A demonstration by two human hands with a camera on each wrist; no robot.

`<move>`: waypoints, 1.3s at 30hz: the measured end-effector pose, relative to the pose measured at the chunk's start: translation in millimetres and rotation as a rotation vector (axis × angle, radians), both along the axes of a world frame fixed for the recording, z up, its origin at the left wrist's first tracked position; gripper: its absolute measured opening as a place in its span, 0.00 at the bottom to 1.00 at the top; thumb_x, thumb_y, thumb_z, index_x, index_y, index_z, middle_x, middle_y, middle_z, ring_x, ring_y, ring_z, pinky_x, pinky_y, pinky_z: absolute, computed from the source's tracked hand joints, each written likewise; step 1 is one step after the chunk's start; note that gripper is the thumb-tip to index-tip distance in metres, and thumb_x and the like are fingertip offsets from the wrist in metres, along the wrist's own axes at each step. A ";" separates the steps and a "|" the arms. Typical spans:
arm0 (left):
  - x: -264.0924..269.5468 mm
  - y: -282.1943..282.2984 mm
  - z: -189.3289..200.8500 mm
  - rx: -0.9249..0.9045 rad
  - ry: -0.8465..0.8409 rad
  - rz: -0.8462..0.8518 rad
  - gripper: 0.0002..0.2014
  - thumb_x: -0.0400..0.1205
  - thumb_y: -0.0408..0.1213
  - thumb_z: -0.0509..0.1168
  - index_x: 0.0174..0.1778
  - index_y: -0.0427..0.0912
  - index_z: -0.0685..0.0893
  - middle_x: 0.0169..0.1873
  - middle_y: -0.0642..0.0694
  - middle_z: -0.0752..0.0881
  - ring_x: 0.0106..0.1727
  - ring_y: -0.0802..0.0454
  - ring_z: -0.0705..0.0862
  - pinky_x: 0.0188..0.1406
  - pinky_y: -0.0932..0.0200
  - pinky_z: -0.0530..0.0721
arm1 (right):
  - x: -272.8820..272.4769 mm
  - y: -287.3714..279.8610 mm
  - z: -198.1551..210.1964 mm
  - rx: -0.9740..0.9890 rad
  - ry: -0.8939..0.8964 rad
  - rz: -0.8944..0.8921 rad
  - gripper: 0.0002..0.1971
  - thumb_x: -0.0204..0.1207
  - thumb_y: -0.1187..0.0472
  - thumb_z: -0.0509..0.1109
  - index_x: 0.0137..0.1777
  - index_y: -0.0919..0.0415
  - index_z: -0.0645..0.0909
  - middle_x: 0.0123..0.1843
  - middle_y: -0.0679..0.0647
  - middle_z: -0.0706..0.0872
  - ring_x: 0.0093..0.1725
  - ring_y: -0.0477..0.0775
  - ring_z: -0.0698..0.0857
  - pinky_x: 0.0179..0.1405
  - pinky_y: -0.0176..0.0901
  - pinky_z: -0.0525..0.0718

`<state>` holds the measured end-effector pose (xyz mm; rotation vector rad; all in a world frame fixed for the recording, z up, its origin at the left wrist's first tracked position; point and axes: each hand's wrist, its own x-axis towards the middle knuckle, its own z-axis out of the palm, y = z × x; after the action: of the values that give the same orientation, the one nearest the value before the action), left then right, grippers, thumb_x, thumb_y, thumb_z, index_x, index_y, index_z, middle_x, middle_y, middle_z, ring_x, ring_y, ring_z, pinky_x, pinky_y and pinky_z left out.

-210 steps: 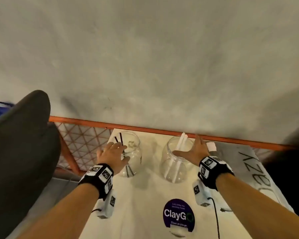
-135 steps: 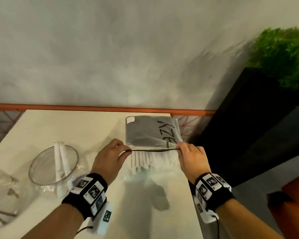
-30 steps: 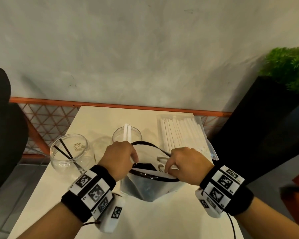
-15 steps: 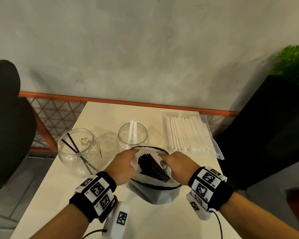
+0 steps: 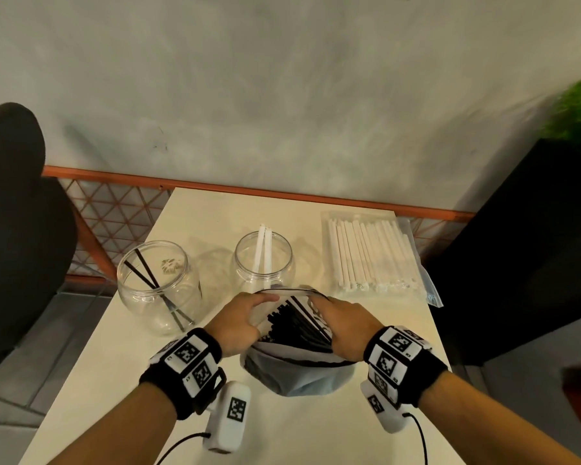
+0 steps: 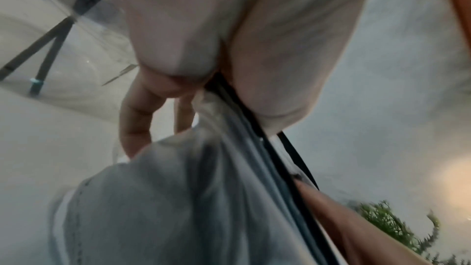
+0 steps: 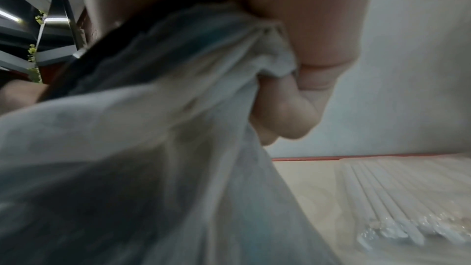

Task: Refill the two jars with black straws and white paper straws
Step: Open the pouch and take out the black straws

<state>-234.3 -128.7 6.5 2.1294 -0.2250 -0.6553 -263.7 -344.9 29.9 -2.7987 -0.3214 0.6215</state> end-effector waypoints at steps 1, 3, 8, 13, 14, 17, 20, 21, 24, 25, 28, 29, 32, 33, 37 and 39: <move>-0.7 -1.2 0.0 -0.048 0.021 -0.004 0.36 0.72 0.16 0.61 0.71 0.56 0.75 0.72 0.52 0.73 0.75 0.55 0.69 0.70 0.64 0.71 | 0.2 0.4 0.0 0.012 0.011 0.002 0.43 0.73 0.69 0.69 0.84 0.51 0.53 0.62 0.60 0.81 0.57 0.67 0.83 0.50 0.47 0.78; -3.4 -3.9 0.8 -0.233 0.118 0.004 0.36 0.73 0.11 0.58 0.74 0.46 0.72 0.74 0.49 0.73 0.76 0.56 0.68 0.72 0.65 0.71 | 1.0 -0.7 -1.6 0.066 0.042 -0.020 0.43 0.74 0.70 0.67 0.84 0.50 0.51 0.61 0.60 0.82 0.56 0.66 0.83 0.47 0.44 0.75; -0.5 -9.8 -7.4 -0.394 0.197 0.039 0.35 0.73 0.05 0.52 0.74 0.37 0.69 0.74 0.41 0.72 0.78 0.51 0.69 0.76 0.59 0.68 | 4.5 -7.5 -7.2 0.200 0.099 -0.076 0.45 0.73 0.71 0.62 0.83 0.38 0.49 0.53 0.60 0.86 0.49 0.64 0.85 0.48 0.53 0.85; 4.2 -16.3 -7.2 -0.393 0.211 0.022 0.31 0.75 0.08 0.56 0.71 0.39 0.69 0.52 0.38 0.82 0.58 0.47 0.82 0.56 0.67 0.82 | 12.8 -16.3 -20.8 0.284 0.070 -0.085 0.43 0.71 0.72 0.61 0.81 0.35 0.55 0.48 0.51 0.86 0.48 0.59 0.84 0.52 0.49 0.85; 4.4 -16.2 -4.9 -0.380 0.207 0.019 0.29 0.77 0.11 0.58 0.70 0.42 0.70 0.51 0.39 0.82 0.56 0.48 0.82 0.51 0.70 0.84 | 13.4 -16.8 -21.5 0.298 0.072 -0.085 0.42 0.71 0.72 0.61 0.81 0.37 0.59 0.45 0.46 0.85 0.47 0.56 0.84 0.53 0.43 0.83; 2.4 -10.9 -1.4 -0.290 0.199 0.020 0.28 0.80 0.23 0.63 0.69 0.58 0.71 0.52 0.51 0.84 0.50 0.53 0.85 0.33 0.70 0.84 | 13.7 -21.5 -24.1 0.225 0.034 -0.020 0.35 0.73 0.75 0.59 0.74 0.40 0.74 0.48 0.45 0.84 0.50 0.54 0.83 0.51 0.36 0.78; -6.0 -1.1 -4.9 -0.211 0.315 -0.009 0.33 0.75 0.37 0.68 0.66 0.78 0.67 0.57 0.55 0.85 0.50 0.42 0.89 0.35 0.45 0.89 | 9.2 -26.5 -26.9 0.120 0.047 0.054 0.31 0.74 0.72 0.60 0.69 0.38 0.78 0.65 0.52 0.83 0.63 0.59 0.81 0.61 0.44 0.78; -5.3 -5.0 -15.2 -0.249 0.384 0.004 0.33 0.74 0.35 0.68 0.65 0.78 0.68 0.58 0.54 0.84 0.52 0.40 0.88 0.36 0.40 0.89 | 10.0 -31.9 -35.6 0.121 0.100 0.061 0.31 0.75 0.71 0.60 0.71 0.38 0.76 0.69 0.53 0.80 0.66 0.60 0.79 0.64 0.47 0.77; -14.1 -6.5 -22.0 -0.412 0.425 0.129 0.35 0.75 0.16 0.60 0.60 0.68 0.76 0.57 0.51 0.84 0.58 0.47 0.84 0.34 0.54 0.87 | 1.1 -33.2 -44.3 0.155 0.207 0.085 0.37 0.73 0.66 0.68 0.80 0.37 0.64 0.79 0.52 0.69 0.75 0.58 0.72 0.74 0.48 0.73; -14.6 -7.3 -27.7 -0.445 0.434 0.168 0.36 0.74 0.13 0.59 0.61 0.64 0.77 0.57 0.49 0.85 0.60 0.46 0.84 0.39 0.52 0.87 | -1.8 -33.4 -49.5 0.188 0.234 0.097 0.42 0.72 0.64 0.71 0.82 0.35 0.59 0.82 0.50 0.63 0.78 0.57 0.69 0.75 0.48 0.73; -15.0 -8.4 -42.1 -0.535 0.457 0.260 0.35 0.73 0.10 0.57 0.66 0.51 0.77 0.58 0.40 0.86 0.58 0.40 0.86 0.55 0.39 0.84 | -8.5 -30.2 -58.1 0.248 0.328 0.070 0.52 0.68 0.63 0.74 0.81 0.26 0.46 0.86 0.41 0.45 0.81 0.63 0.66 0.58 0.54 0.87; -15.2 -9.1 -45.3 -0.557 0.471 0.291 0.33 0.73 0.10 0.56 0.66 0.49 0.78 0.58 0.37 0.86 0.56 0.39 0.86 0.55 0.39 0.82 | -9.5 -29.4 -60.5 0.277 0.324 0.058 0.53 0.67 0.63 0.75 0.81 0.27 0.46 0.87 0.42 0.42 0.82 0.64 0.63 0.58 0.54 0.87; -14.6 -11.9 -46.0 -0.615 0.491 0.339 0.29 0.73 0.12 0.57 0.61 0.45 0.81 0.53 0.36 0.87 0.50 0.40 0.87 0.46 0.48 0.83 | -13.1 -27.7 -59.5 0.371 0.306 0.029 0.54 0.63 0.61 0.77 0.84 0.39 0.50 0.86 0.52 0.48 0.86 0.54 0.53 0.82 0.44 0.65; -13.9 -12.3 -42.5 -0.626 0.497 0.335 0.28 0.70 0.14 0.57 0.60 0.45 0.82 0.51 0.37 0.88 0.48 0.41 0.87 0.42 0.51 0.84 | -13.1 -28.9 -58.6 0.403 0.321 0.017 0.53 0.62 0.63 0.77 0.85 0.43 0.52 0.85 0.52 0.54 0.85 0.51 0.56 0.81 0.36 0.64; -7.6 -13.3 -23.9 -0.674 0.528 0.283 0.26 0.72 0.18 0.52 0.58 0.44 0.83 0.44 0.39 0.88 0.42 0.41 0.86 0.35 0.47 0.88 | -12.1 -37.3 -38.5 0.492 0.365 -0.023 0.52 0.71 0.76 0.74 0.83 0.42 0.48 0.73 0.36 0.69 0.71 0.29 0.67 0.59 0.10 0.66; -6.6 -15.4 -20.5 -0.691 0.561 0.285 0.26 0.73 0.18 0.49 0.57 0.44 0.84 0.44 0.38 0.88 0.44 0.39 0.86 0.41 0.37 0.88 | -12.3 -36.9 -32.1 0.515 0.349 -0.009 0.53 0.71 0.75 0.75 0.83 0.41 0.45 0.71 0.33 0.68 0.70 0.26 0.68 0.57 0.09 0.65</move>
<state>-240.8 -144.0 -14.0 1.2306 0.1474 -0.8274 -276.0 -381.8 -2.2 -2.1581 -0.3388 0.8665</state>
